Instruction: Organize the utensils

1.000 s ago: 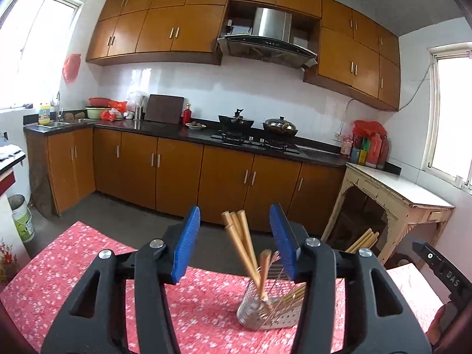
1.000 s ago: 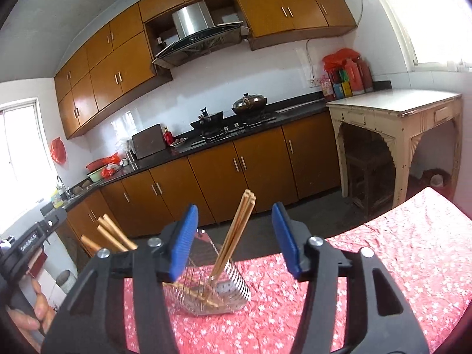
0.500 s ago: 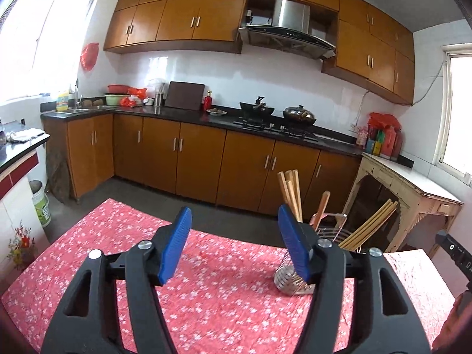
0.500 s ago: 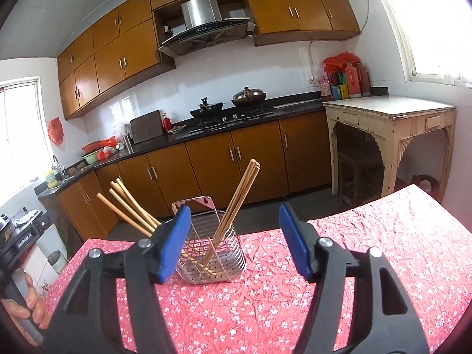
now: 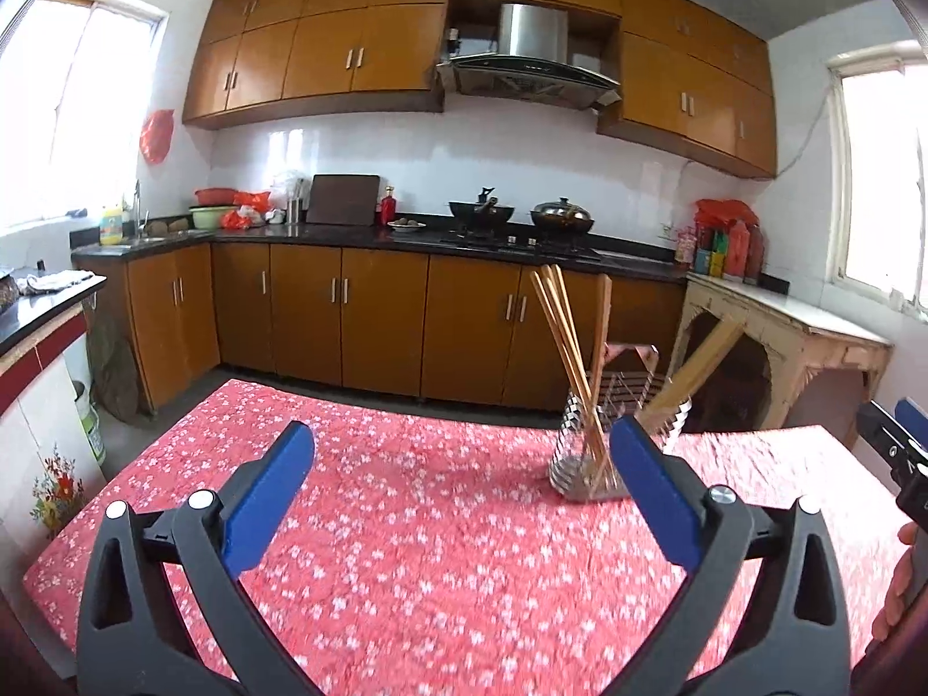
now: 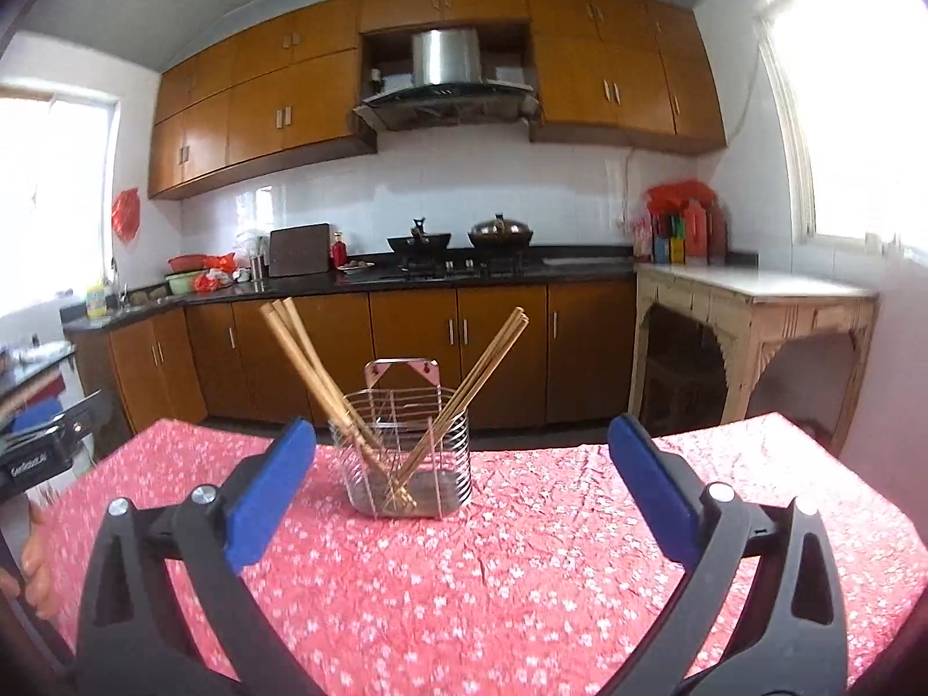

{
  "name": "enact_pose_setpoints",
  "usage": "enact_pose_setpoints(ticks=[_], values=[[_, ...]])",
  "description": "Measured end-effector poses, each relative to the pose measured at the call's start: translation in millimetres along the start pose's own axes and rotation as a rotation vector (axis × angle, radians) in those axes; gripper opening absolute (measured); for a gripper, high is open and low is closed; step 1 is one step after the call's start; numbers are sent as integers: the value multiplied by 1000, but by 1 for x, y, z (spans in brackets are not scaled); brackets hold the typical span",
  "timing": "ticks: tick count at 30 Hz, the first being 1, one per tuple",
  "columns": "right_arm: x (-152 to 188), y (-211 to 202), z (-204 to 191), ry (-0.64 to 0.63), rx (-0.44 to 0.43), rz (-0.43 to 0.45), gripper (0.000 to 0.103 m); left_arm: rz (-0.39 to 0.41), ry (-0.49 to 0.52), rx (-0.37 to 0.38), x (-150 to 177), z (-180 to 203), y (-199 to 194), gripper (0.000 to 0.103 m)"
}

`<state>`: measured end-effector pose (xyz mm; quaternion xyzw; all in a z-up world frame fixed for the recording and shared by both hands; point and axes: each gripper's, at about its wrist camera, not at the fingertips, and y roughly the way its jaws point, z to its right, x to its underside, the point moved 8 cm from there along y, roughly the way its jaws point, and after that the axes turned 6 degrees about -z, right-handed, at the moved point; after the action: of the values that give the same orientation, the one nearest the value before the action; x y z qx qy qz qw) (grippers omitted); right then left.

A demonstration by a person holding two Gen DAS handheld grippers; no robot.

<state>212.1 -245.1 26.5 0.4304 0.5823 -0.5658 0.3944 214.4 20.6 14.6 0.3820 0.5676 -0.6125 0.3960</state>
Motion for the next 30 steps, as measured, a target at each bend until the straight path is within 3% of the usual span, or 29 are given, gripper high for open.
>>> enact_pose_setpoints(ticks=[6,13,30], values=[[33,-30,-18,-84,33,25,99,14,61,-19,31,8,-19,101],[62,-38,-22,-58,-13,15,99,53,92,-39,57,18,-36,101],[75,-43,-26,-49,-18,33,99,59,100,-25,73,28,-39,101]])
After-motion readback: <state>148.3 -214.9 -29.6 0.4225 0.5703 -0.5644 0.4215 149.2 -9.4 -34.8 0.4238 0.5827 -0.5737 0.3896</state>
